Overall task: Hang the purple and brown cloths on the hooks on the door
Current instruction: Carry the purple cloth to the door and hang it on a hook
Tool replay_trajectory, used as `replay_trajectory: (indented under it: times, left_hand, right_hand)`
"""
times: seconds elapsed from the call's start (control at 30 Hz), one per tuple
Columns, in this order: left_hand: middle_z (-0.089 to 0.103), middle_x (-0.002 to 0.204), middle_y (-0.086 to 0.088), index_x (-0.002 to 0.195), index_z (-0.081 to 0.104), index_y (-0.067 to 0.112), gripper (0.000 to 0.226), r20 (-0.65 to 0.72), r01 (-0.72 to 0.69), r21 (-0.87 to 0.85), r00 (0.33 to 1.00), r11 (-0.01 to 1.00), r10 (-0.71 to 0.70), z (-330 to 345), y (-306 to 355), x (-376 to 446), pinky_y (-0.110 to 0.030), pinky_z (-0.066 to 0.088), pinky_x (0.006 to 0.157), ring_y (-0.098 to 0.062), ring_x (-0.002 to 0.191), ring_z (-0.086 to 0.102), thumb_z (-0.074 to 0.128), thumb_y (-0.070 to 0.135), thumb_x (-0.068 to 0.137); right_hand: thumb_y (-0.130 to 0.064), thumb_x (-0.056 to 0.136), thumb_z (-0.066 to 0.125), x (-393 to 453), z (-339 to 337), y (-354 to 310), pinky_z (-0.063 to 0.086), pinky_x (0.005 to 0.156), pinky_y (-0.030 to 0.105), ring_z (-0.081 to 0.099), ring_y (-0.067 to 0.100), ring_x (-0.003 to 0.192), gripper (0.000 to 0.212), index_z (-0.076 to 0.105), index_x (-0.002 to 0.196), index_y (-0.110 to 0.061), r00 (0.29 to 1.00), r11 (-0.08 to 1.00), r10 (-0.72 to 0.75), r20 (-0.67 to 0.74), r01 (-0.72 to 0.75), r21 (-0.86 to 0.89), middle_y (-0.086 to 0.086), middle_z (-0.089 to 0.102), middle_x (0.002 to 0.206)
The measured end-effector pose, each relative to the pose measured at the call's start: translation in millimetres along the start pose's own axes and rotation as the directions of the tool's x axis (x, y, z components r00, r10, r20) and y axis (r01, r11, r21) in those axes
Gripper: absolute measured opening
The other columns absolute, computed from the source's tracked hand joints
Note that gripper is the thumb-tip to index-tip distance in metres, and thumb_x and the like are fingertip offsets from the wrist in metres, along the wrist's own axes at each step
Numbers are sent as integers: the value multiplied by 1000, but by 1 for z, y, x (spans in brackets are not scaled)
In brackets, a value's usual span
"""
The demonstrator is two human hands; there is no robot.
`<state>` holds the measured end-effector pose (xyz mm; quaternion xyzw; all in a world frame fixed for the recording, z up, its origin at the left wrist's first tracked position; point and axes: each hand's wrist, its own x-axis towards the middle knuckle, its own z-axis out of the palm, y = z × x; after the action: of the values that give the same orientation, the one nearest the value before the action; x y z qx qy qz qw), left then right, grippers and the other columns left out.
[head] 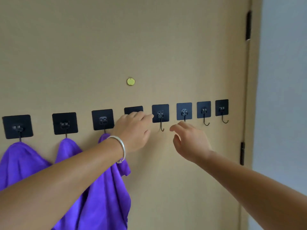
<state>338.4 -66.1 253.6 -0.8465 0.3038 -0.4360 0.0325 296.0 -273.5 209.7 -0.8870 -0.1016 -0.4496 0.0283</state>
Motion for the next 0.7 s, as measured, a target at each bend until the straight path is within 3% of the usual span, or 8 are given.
replay_trajectory:
  times: [0.2, 0.43, 0.7]
  left_hand:
    - [52, 121, 6, 132, 45, 24, 42, -49, -165, -188, 986, 968, 159, 29, 70, 49, -32, 34, 96, -18, 114, 49, 45, 37, 92]
    - [47, 137, 2, 144, 33, 23, 55, -96, -300, -374, 954, 877, 285, 31, 146, 68, -37, 31, 109, -20, 127, 42, 42, 45, 95]
    - [44, 141, -1, 147, 28, 21, 61, -209, -471, -547, 877, 692, 433, 4, 236, 54, -36, 29, 109, -20, 130, 41, 43, 46, 94]
  right_hand:
    - [-30, 90, 44, -34, -59, 70, 39, 98, 33, 47, 19, 119, 51, 36, 140, -26, 955, 903, 285, 87, -237, -359, -4, 48, 136]
    - [-36, 91, 47, -102, -140, 88, 36, 102, 36, 43, 23, 128, 57, 33, 144, -23, 836, 684, 548, 12, -440, -581, -1, 43, 143]
    - [-37, 87, 52, -177, -233, 53, 38, 100, 39, 47, 25, 125, 59, 37, 142, -20, 660, 354, 738, -141, -557, -752, 3, 47, 139]
